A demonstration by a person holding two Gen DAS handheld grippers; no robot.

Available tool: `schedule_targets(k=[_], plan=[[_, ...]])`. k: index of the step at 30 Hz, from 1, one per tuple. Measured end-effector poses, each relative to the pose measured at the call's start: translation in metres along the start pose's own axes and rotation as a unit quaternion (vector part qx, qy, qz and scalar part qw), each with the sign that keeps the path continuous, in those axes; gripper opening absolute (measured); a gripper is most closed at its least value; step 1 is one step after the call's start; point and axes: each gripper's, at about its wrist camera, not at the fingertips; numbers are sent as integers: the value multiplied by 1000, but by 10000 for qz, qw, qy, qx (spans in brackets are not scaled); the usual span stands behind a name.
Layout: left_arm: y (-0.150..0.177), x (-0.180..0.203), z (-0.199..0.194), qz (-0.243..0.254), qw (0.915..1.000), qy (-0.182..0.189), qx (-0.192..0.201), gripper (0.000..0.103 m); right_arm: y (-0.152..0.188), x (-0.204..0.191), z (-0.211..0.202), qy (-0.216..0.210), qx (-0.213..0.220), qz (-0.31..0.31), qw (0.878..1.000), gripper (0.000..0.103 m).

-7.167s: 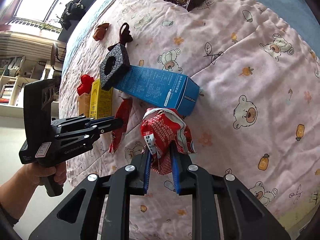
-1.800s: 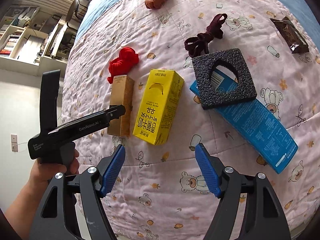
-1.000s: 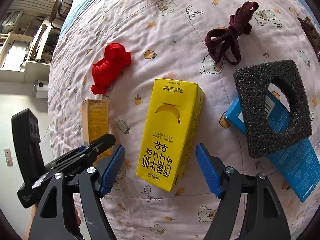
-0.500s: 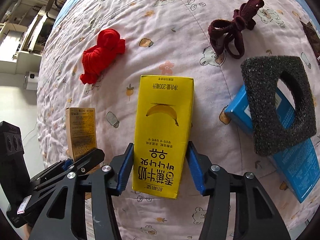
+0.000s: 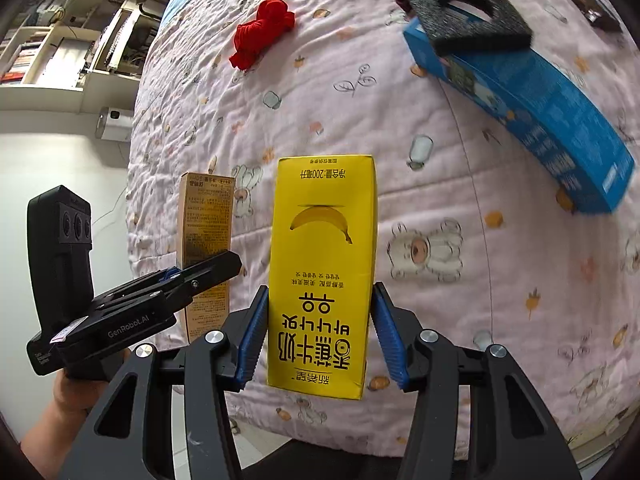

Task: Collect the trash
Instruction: 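Grasp the yellow banana-milk carton with the right gripper while the left holds the gold box, then carry both boxes over the yellow bucket and open both grippers to drop them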

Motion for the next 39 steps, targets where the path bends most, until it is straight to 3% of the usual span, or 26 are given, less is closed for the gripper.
schedule_targets(k=[10,19,27,32,39], plan=[[65,47,9,732,9968,191,-275,39,74,36,-37,-175,516,823,9951,50],[92,98,30,1280,9900,243,-532,39,118,81,-62,-255,817,1335,9873,50],[125,159,55,1818,9803,194,-749,39,160,131,-92,-462,1154,1730,9771,50],[154,203,75,1931,9767,212,-908,39,203,174,-120,-491,1382,1989,9690,50],[222,284,119,2522,9586,274,-1291,39,289,260,-144,-452,1541,2686,9497,50]])
Point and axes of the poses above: each gripper's, at about its wrist camera, not at the fingertips, and z roughly the way its jaws point, x to its right, y to its underside, and after that the axes turned 2 degrees about y, right-handed
